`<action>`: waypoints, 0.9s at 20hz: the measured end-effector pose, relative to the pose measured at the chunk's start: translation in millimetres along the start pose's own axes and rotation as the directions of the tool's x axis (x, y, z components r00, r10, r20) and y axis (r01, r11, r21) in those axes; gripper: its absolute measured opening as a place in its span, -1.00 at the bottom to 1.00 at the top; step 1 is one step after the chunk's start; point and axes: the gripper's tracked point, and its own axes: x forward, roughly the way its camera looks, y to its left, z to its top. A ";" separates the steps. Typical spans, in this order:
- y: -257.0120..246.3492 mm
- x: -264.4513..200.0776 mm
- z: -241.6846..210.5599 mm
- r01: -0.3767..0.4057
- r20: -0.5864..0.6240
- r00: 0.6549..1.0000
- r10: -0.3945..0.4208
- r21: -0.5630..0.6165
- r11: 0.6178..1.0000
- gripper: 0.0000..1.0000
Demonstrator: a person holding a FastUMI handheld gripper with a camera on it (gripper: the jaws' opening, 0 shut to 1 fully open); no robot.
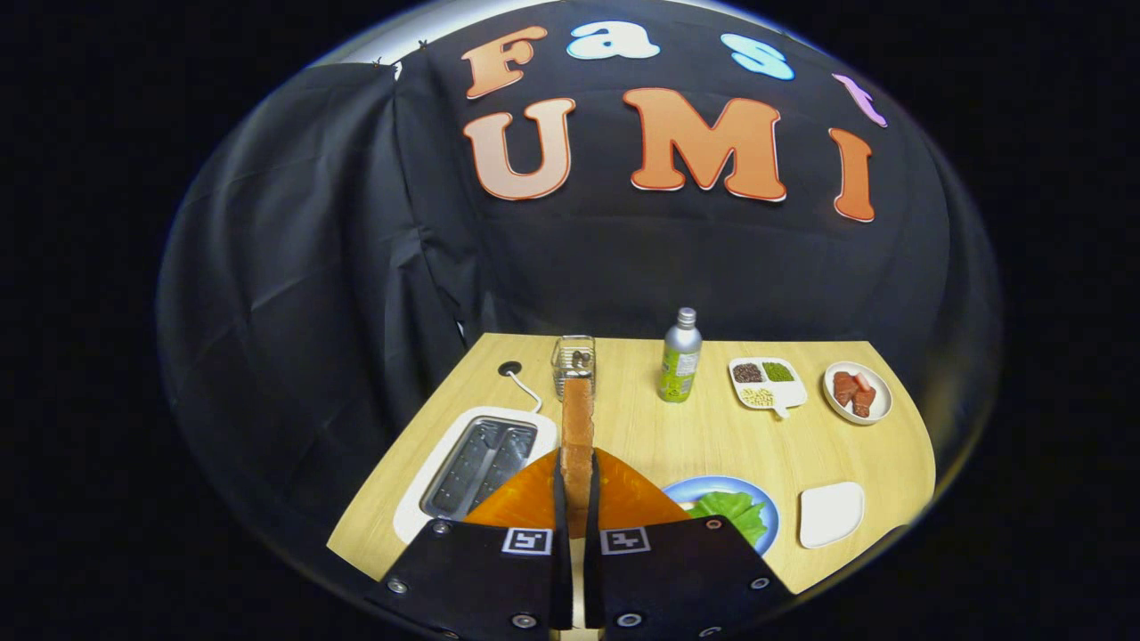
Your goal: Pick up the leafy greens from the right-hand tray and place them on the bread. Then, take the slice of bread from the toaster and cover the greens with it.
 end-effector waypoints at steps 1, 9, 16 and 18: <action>-8.4 -0.2 -3.8 0.007 -0.005 1.000 -0.007 0.001 1.000 -0.89; -63.9 6.7 -38.7 0.031 -0.062 0.998 -0.030 0.026 0.999 -0.89; -96.5 22.3 -77.5 0.021 -0.128 0.992 -0.016 0.039 0.999 -0.89; -103.0 27.2 -87.0 0.013 -0.141 0.990 -0.007 0.045 0.999 -0.89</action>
